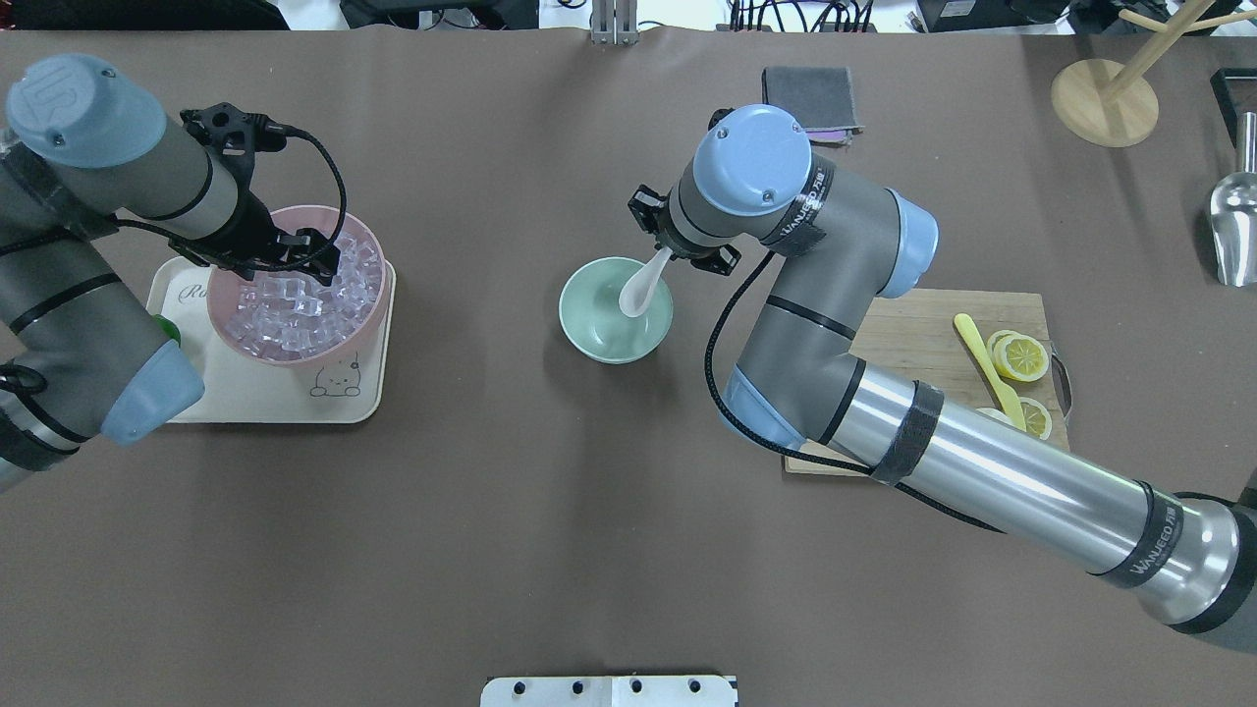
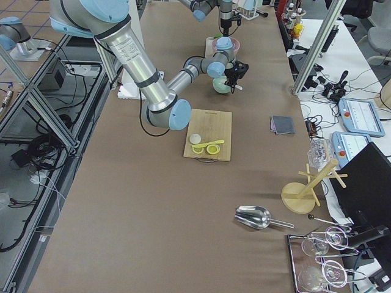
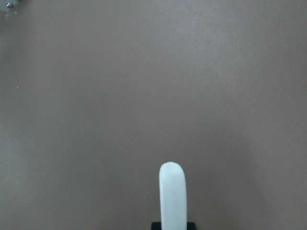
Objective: Put spoon and ice into bowl
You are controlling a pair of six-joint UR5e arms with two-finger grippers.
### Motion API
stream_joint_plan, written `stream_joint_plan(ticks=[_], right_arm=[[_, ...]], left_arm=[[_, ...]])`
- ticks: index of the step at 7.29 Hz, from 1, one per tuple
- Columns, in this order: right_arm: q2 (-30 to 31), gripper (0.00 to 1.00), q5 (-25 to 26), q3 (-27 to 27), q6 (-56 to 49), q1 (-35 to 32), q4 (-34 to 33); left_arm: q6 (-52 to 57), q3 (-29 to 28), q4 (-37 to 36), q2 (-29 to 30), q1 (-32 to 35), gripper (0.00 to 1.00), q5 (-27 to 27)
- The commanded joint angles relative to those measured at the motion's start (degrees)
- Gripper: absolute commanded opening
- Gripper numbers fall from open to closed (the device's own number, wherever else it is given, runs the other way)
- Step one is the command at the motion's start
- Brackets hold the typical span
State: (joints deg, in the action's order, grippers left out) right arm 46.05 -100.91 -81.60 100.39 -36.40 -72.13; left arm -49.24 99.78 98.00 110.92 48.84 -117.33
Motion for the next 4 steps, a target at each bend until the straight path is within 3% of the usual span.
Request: stream_joint_plan(ticks=[1,3,4], right_arm=[[0.2,0.99,0.4,0.0,-0.8,0.2,-0.1],[0.7,1.00,-0.9,-0.7,-3.4,-0.9,-0.2],[2.5,1.00,-4.3,-2.4,-5.4,-2.8,-0.1]], left_arm=[[0.0,-0.5,0.0,0.1,-1.4,0.88,0.0],[0.8,-1.6,0.1,0.2,-2.0,0.82,-0.1],[1.1,-2.0,0.1,0.4,-2.0,0.79,-0.1]])
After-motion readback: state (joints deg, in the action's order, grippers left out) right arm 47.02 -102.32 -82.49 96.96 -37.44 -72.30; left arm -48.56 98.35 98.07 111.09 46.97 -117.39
